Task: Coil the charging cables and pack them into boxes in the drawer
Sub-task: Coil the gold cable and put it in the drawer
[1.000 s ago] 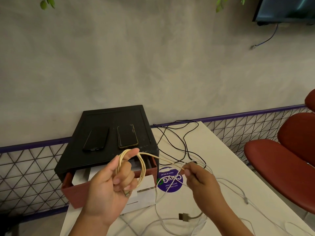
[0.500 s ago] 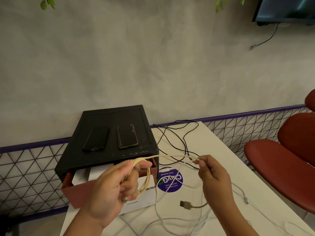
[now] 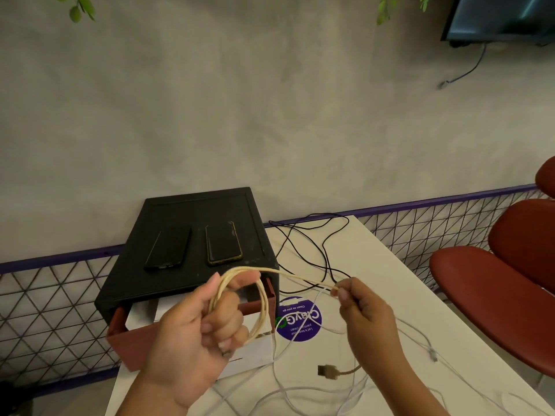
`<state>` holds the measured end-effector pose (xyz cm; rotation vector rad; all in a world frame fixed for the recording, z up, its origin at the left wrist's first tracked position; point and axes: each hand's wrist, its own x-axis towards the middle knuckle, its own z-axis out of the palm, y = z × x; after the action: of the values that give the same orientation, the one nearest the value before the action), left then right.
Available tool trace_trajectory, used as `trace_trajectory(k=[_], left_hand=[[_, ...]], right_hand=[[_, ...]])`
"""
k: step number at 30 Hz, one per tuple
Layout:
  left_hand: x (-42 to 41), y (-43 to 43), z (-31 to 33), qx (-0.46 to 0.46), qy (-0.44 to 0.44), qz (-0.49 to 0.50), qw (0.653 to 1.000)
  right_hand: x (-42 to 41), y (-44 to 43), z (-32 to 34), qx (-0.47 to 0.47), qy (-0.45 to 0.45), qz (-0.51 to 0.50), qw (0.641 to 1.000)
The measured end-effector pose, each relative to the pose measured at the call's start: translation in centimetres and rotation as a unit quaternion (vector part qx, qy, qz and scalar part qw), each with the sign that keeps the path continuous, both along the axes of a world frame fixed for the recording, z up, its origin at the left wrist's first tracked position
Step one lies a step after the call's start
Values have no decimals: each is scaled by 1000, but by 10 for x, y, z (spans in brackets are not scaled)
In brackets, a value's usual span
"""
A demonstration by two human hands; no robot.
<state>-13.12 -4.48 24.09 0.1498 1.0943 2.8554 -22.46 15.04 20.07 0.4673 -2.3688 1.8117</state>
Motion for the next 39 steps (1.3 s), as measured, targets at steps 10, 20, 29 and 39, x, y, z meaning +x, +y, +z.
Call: trace_trajectory(k=[10,20,29,39], left_hand=[[-8,7,-4,-44,36,208,976],[-14,21,3,-95,42,248,963],[-18,32,-35,-466,64,303,829],[-6,30,-38,-505,27,175,845]], right_hand=[[24,-16,-17,148,-46,192,969],[36,-25,-6,263,-47,246,932],[51,-32,6,299,-11,361,883],[34,-9,24,201,-7,311,929]])
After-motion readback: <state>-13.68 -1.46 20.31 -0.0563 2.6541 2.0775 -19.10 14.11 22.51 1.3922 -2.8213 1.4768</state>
